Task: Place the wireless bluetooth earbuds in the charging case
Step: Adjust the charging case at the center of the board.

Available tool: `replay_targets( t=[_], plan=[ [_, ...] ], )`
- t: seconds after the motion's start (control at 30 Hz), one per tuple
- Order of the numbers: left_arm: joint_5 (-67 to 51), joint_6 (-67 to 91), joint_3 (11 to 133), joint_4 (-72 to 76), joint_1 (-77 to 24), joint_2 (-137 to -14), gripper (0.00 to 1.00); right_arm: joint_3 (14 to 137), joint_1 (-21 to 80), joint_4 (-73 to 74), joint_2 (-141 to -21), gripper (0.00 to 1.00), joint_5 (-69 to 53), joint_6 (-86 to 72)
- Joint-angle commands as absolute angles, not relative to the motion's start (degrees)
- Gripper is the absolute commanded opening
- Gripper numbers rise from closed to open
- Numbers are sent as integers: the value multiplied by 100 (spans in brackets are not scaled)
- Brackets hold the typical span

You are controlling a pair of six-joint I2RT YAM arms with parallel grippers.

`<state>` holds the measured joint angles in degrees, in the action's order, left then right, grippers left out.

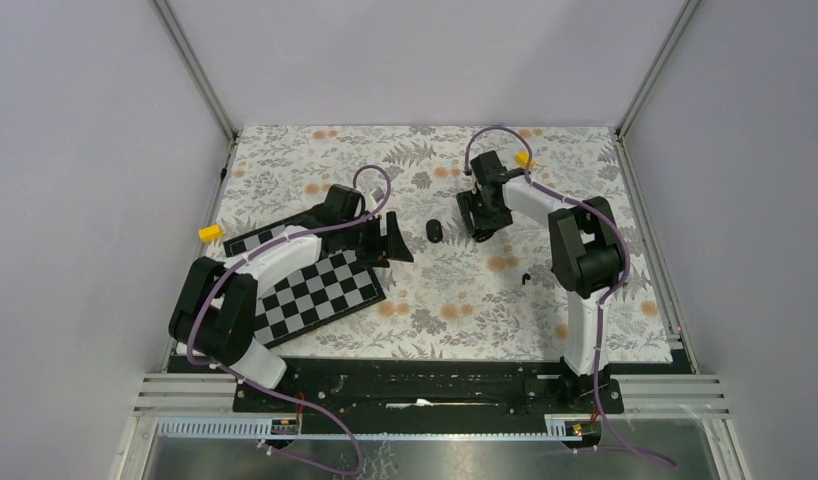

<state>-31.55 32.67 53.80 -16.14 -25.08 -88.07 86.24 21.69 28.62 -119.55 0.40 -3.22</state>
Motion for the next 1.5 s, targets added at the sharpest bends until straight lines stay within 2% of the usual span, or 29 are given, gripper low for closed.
replay_targets(
  t=[0.0, 0.27, 0.63, 0.83, 1.3, 1.47],
  plan=[
    [-3187, 3287, 5547, -1370, -2608, -8902, 78, 8137, 2263, 3048, -11267, 77, -29, -554],
    [-3158, 3318, 5604, -1331, -2787, -8980, 78, 7570, 2310, 3037, -10728, 78, 373, -917],
    [-3076, 3337, 5511, -1327, -2873, -8904, 78, 7701, 2368, 2734, -10980, 73, 513, -1943],
    [-3063, 3263, 5452, -1333, -2874, -8830, 78, 7787, 2432, 2498, -11188, 74, 366, -2298],
    [-3041, 3164, 5252, -1350, -2874, -8623, 78, 8958, 2766, 2836, -12010, 71, 1012, -2015],
    [-3000, 3140, 5238, -1348, -2874, -8582, 78, 9254, 2786, 2994, -12209, 77, 1248, -1986]
  ],
)
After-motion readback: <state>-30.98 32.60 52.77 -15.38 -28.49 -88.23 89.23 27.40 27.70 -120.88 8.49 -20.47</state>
